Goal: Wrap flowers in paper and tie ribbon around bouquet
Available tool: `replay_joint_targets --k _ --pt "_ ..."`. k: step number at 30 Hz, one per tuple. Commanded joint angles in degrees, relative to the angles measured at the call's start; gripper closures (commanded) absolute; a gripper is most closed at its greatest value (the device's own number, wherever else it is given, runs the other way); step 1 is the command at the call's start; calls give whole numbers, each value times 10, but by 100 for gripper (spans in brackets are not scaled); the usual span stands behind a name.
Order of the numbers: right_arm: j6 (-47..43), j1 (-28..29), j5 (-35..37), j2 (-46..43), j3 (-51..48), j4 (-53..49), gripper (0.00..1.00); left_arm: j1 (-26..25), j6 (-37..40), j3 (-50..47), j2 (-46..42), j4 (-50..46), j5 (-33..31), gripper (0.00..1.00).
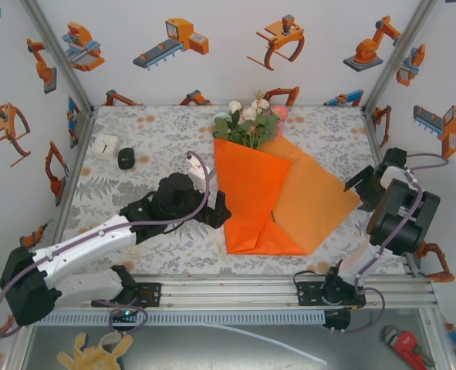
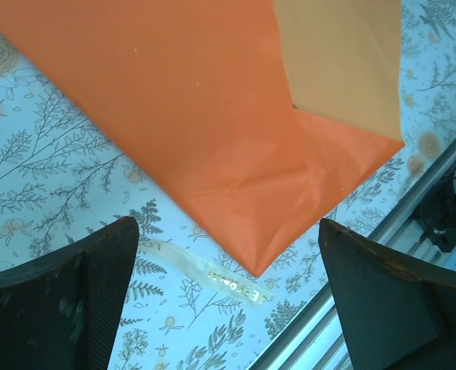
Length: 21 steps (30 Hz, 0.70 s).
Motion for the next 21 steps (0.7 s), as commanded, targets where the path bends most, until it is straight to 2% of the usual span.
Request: replay_joint_targets --k 1,5,11,13,15,17,20,21 --pt "1 0 -43 30 -11 20 36 -1 4 -6 0 3 -21 9" --pt "31 10 -76 7 -39 40 48 -1 -2 -6 7 1 -18 9" --pt "81 34 -108 -75 -93 56 63 -1 -16 -11 20 2 -24 9" --pt "89 48 -117 -109 -113 63 73 -2 -22 -10 25 3 -18 9" --pt "92 64 -116 -139 -119 47 81 -2 -32 -14 26 9 -14 8" --pt "90 81 -113 -176 -119 24 85 -2 -39 -18 33 16 -8 8" --pt "79 96 -119 -236 -114 8 96 -3 -35 -1 79 19 23 4" --pt "80 98 -128 -248 -109 0 99 -5 -21 23 116 4 64 7"
